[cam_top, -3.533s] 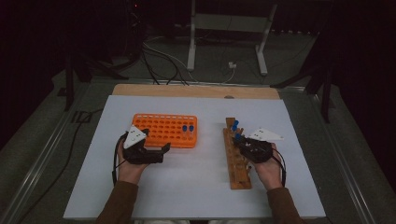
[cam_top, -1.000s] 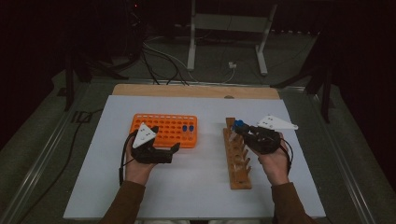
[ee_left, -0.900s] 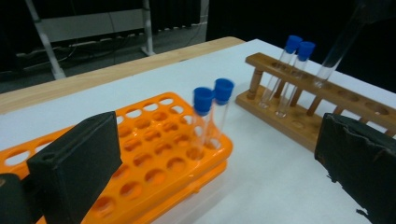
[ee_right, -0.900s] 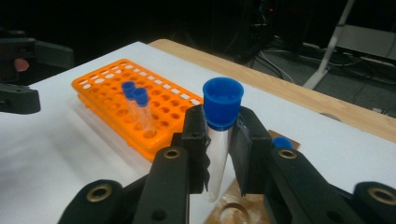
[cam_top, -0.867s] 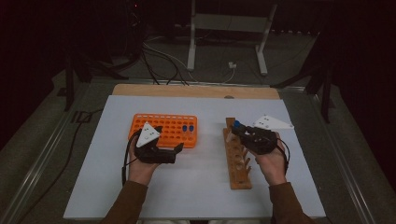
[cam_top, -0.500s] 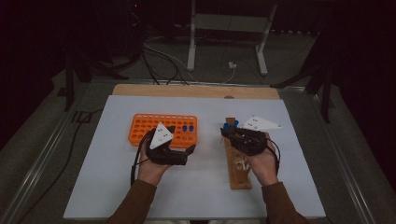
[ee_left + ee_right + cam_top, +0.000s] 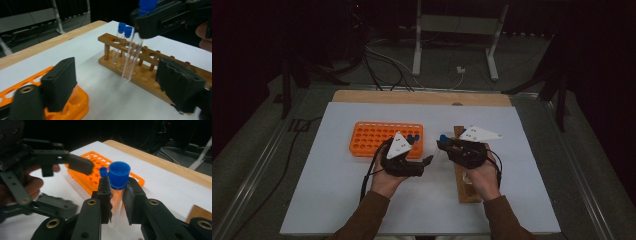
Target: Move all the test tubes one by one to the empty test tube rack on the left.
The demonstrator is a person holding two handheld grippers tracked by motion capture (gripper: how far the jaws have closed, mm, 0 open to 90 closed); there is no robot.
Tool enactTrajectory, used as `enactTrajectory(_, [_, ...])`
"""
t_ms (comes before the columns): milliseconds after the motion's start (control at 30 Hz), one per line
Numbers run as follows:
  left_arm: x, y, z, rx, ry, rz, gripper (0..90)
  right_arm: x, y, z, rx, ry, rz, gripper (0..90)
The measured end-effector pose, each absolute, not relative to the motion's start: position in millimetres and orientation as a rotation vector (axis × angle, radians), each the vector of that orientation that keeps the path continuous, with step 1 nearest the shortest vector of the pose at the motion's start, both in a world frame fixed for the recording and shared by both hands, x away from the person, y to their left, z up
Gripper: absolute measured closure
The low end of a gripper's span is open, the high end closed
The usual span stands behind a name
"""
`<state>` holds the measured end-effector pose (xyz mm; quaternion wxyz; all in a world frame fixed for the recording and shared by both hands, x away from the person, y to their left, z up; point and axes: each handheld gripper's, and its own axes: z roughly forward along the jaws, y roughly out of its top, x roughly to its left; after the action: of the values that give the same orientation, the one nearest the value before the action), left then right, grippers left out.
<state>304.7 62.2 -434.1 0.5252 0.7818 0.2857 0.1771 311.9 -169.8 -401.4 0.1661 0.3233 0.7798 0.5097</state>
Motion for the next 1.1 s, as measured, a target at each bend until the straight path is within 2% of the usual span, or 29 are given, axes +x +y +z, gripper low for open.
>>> enactTrajectory(300, [306, 54, -438, 1.893, 0.634, 0.395, 51.8, 310, -159, -405, 0.899, 2.253, 1.461, 76.1])
enactTrajectory(500, [307, 52, -440, 1.904, 0.609, 0.381, 65.2, 309, -154, -405, 0.894, 2.264, 1.478, 76.1])
enactTrajectory(767, [307, 53, -440, 1.918, 0.594, 0.39, 77.1, 309, -151, -407, 0.888, 2.278, 1.486, 76.1])
enactTrajectory(933, [307, 52, -440, 1.917, 0.59, 0.388, 77.8, 309, -151, -407, 0.891, 2.28, 1.487, 75.5])
enactTrajectory(1100, [308, 53, -441, 1.922, 0.603, 0.392, 78.0, 309, -154, -407, 0.895, 2.275, 1.502, 61.7])
